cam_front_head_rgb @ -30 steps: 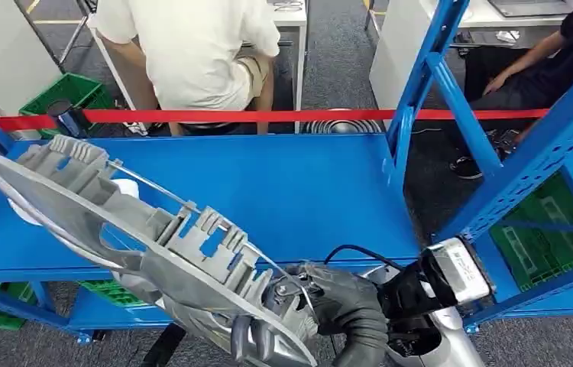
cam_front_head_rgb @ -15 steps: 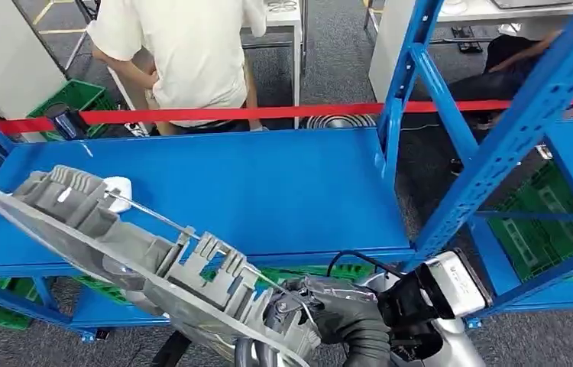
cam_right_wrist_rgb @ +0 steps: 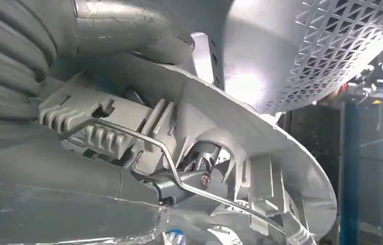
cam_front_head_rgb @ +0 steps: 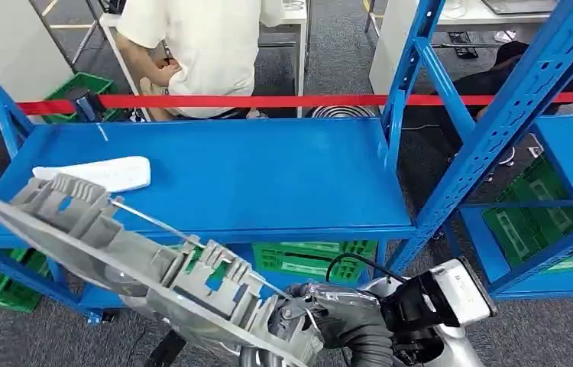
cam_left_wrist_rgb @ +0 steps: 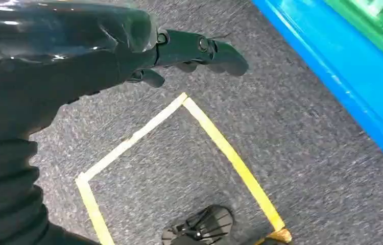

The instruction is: Take the parts from the cabinet and place them on the table.

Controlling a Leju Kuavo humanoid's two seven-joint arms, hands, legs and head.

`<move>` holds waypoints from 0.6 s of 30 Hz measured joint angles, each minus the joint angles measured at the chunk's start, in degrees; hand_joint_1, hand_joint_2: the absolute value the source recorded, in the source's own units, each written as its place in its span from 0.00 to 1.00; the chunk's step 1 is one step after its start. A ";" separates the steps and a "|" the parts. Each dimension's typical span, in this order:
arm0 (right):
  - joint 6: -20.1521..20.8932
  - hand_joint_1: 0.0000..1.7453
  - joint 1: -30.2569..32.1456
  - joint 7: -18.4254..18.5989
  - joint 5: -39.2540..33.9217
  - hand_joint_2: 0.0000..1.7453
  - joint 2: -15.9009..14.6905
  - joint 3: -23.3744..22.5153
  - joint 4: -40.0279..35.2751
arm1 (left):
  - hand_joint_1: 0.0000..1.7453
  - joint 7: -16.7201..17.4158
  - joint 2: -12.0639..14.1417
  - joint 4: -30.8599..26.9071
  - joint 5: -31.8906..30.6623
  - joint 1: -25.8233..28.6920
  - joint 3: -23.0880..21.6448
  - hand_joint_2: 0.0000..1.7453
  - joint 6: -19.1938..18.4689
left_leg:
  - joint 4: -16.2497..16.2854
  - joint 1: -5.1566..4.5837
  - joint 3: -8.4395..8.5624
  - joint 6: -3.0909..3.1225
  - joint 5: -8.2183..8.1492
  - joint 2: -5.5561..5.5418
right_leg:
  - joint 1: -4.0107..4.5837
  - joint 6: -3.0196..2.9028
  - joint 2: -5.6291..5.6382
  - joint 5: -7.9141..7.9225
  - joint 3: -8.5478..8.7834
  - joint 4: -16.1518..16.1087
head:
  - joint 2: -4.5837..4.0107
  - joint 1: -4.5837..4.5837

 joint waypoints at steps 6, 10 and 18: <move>0.02 1.00 1.08 -0.15 0.83 1.00 -0.04 -0.79 -0.39 | 0.00 0.13 -0.17 -0.06 -0.39 0.06 -0.20 1.00 -0.04 | 0.65 -0.03 -5.75 -0.62 3.99 0.28 | -0.08 2.86 -0.02 -1.31 5.23 5.85 | 0.00 0.00; 0.07 1.00 1.20 -0.24 1.18 1.00 0.00 -1.22 -0.98 | 0.00 0.26 -0.22 -0.41 -0.85 0.03 -0.31 1.00 -0.04 | 1.75 -0.31 -7.44 -1.79 5.73 0.29 | 0.40 1.09 0.11 -3.97 13.29 -7.07 | 0.00 -0.11; 0.28 1.00 2.09 -0.92 2.10 1.00 0.26 -1.46 -1.25 | 0.00 0.61 -0.13 -0.39 -1.05 0.36 -0.72 1.00 -0.04 | 19.78 0.66 -11.83 -4.36 -7.45 -0.17 | 0.11 -1.43 -0.21 0.98 8.55 -6.92 | 0.00 -0.37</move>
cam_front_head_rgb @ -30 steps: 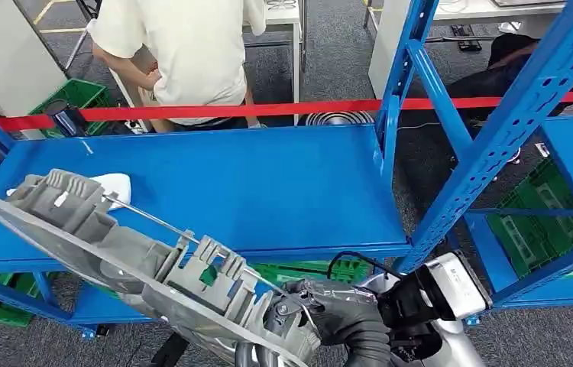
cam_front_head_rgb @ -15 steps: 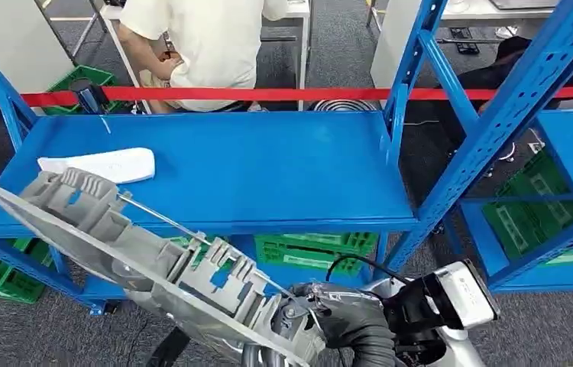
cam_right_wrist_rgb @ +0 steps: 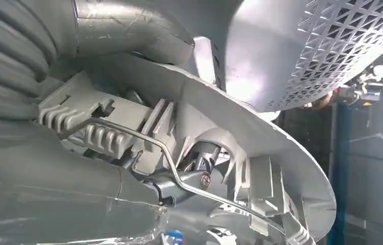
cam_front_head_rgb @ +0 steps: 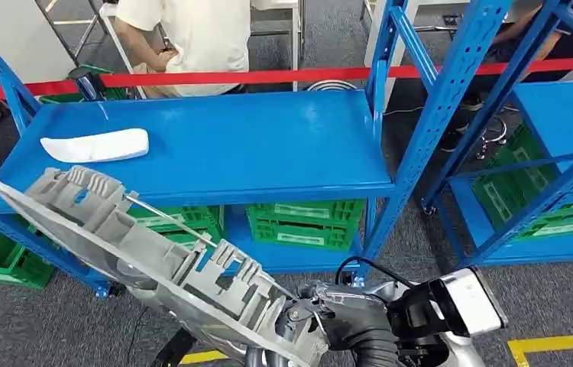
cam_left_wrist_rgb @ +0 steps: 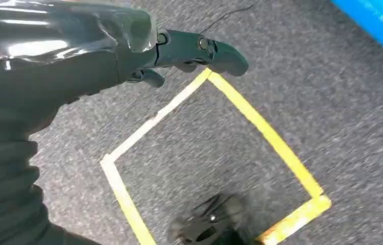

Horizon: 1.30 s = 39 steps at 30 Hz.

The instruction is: Take the parts from the cabinet and place them on the table.

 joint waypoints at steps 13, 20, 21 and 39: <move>0.22 1.00 0.15 -1.14 0.68 1.00 0.24 -0.39 -0.35 | 0.00 0.57 0.42 -0.57 -1.22 -0.51 0.00 1.00 -0.04 | -21.55 -0.67 12.48 4.66 8.62 0.21 | 0.32 1.05 0.15 -3.63 -7.16 8.06 | 0.00 0.33; 0.68 1.00 0.31 -1.47 0.63 1.00 -0.22 -0.96 -0.35 | 0.00 1.07 0.35 -0.72 -2.12 -0.50 -0.02 1.00 -0.61 | -19.01 -0.75 5.10 3.72 12.84 0.45 | -0.19 3.64 0.13 -3.19 3.80 4.34 | 0.00 0.31; 0.68 1.00 0.13 -1.49 0.61 1.00 -0.20 -0.94 -0.35 | 0.00 1.09 0.35 -0.94 -2.23 -0.53 -0.02 1.00 -0.66 | -18.33 -1.11 4.23 3.43 13.15 0.38 | 0.13 2.81 0.15 -5.40 7.14 -0.90 | 0.00 0.35; 0.55 1.00 -0.29 -2.62 0.87 1.00 -0.17 -0.98 -0.09 | 0.00 1.35 0.55 -1.11 -3.21 -1.12 -0.04 1.00 -0.70 | -19.39 -0.94 15.29 2.91 3.91 -0.37 | -0.12 2.51 -0.19 4.44 -3.29 -0.14 | 0.00 -0.13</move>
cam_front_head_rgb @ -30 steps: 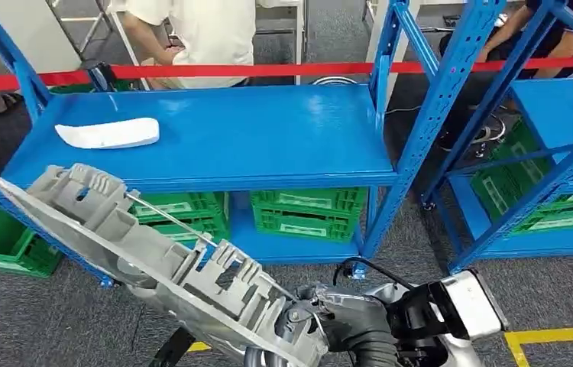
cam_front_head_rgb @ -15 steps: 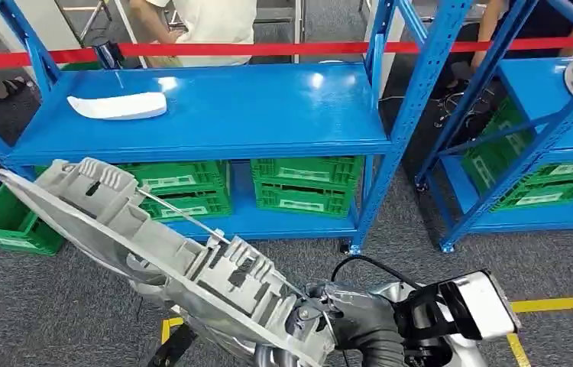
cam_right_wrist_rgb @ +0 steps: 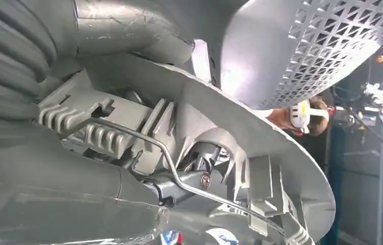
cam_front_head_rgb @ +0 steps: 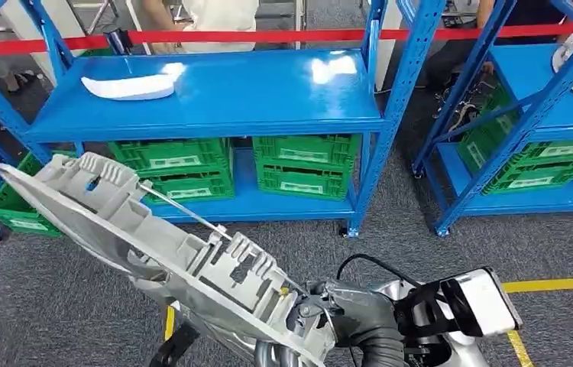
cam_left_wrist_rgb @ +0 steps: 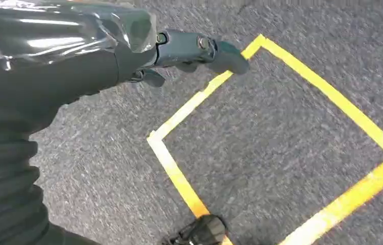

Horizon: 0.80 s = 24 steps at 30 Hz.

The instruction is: Take the parts from the cabinet and place them on the table.

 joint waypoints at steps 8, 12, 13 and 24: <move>-0.02 1.00 0.01 -0.39 0.00 1.00 -0.46 -0.07 0.15 | 0.00 -0.15 -0.20 -0.09 -0.15 -0.13 0.04 1.00 -0.15 | -0.69 0.14 -7.34 1.86 6.86 0.76 | 0.13 0.21 0.25 -9.92 -4.76 19.33 | 0.00 0.42; 0.07 1.00 -0.16 -0.46 0.24 1.00 -0.50 -0.07 0.22 | 0.00 -0.22 -0.17 -0.20 -0.17 -0.07 0.07 1.00 -0.13 | 1.30 0.05 -11.20 0.98 8.73 0.70 | 0.00 0.51 0.24 -8.60 7.78 3.80 | 0.00 0.39; 0.09 1.00 -0.20 -0.50 0.35 1.00 -0.48 -0.07 0.20 | 0.00 -0.28 -0.15 -0.28 -0.17 -0.06 0.09 1.00 -0.02 | 1.73 -0.13 -11.66 0.63 9.16 0.65 | 0.34 -0.18 0.40 -10.67 10.75 -1.16 | 0.00 0.28; 0.81 1.00 -0.36 -1.31 0.07 1.00 -0.96 0.00 0.77 | 0.00 0.28 0.09 -0.61 -1.55 0.78 0.09 1.00 0.09 | 19.27 0.98 -13.70 -2.30 -0.14 0.31 | 0.18 -2.21 0.05 -4.05 2.54 0.27 | 0.00 0.11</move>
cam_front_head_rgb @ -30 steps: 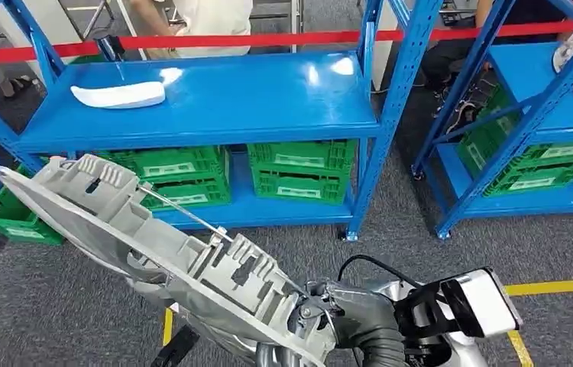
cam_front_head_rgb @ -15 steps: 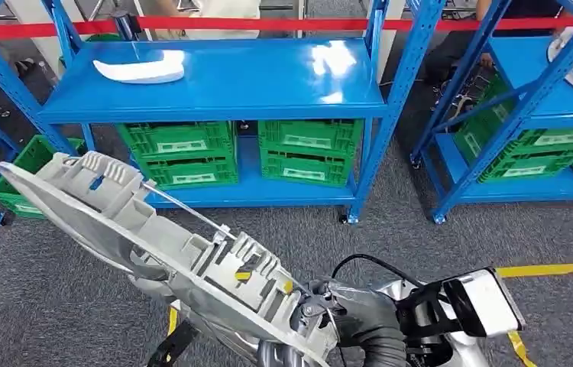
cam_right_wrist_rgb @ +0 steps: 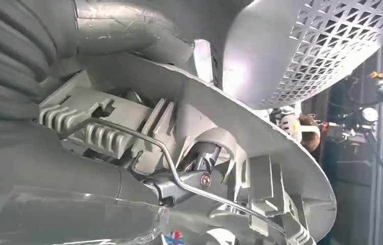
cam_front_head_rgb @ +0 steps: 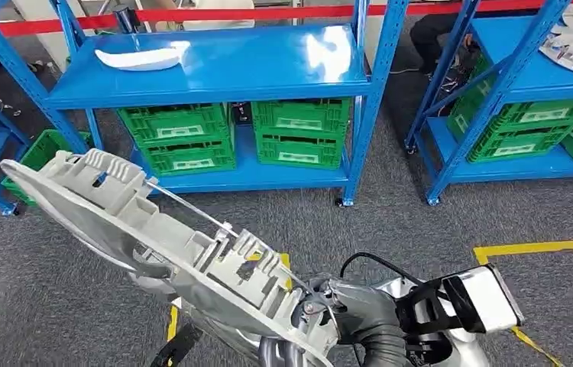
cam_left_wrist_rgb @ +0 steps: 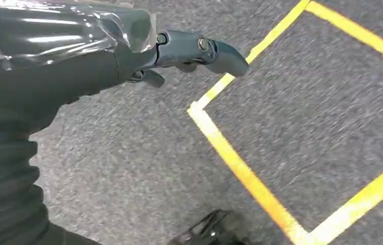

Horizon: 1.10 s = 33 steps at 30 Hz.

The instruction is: Take the parts from the cabinet and place them on the table.

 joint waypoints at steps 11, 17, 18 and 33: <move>0.66 1.00 -0.05 -0.77 -0.22 1.00 -1.07 -0.07 0.26 | 0.00 0.68 0.70 -1.40 -1.36 -0.98 -0.02 1.00 -0.74 | -20.49 -0.51 10.12 4.48 4.53 0.49 | 0.27 0.91 0.18 -3.95 -6.20 7.78 | 0.00 0.46; 0.55 1.00 0.03 -0.77 0.13 1.00 -1.49 -0.02 0.57 | 0.00 0.74 0.70 -1.66 -1.64 -0.97 -0.02 1.00 -0.96 | -19.22 -0.47 3.53 3.63 8.91 0.76 | -0.69 4.51 0.19 -2.78 -0.89 12.01 | 0.00 0.46; 0.46 1.00 0.02 -0.79 0.33 1.00 -1.47 -0.02 0.57 | 0.00 0.74 0.77 -1.72 -1.73 -1.03 -0.04 1.00 -1.03 | -18.59 -0.48 2.76 3.25 9.37 0.66 | -0.83 4.23 0.19 -3.28 3.35 6.37 | 0.00 0.46; -1.25 1.00 1.90 -3.54 5.09 1.00 -0.40 0.39 0.00 | 0.00 1.16 2.54 -2.80 -3.91 -0.63 -0.07 1.00 -2.03 | -10.62 0.09 8.39 0.95 3.15 -0.02 | -0.34 1.07 0.23 1.42 -1.68 -0.04 | 0.00 0.15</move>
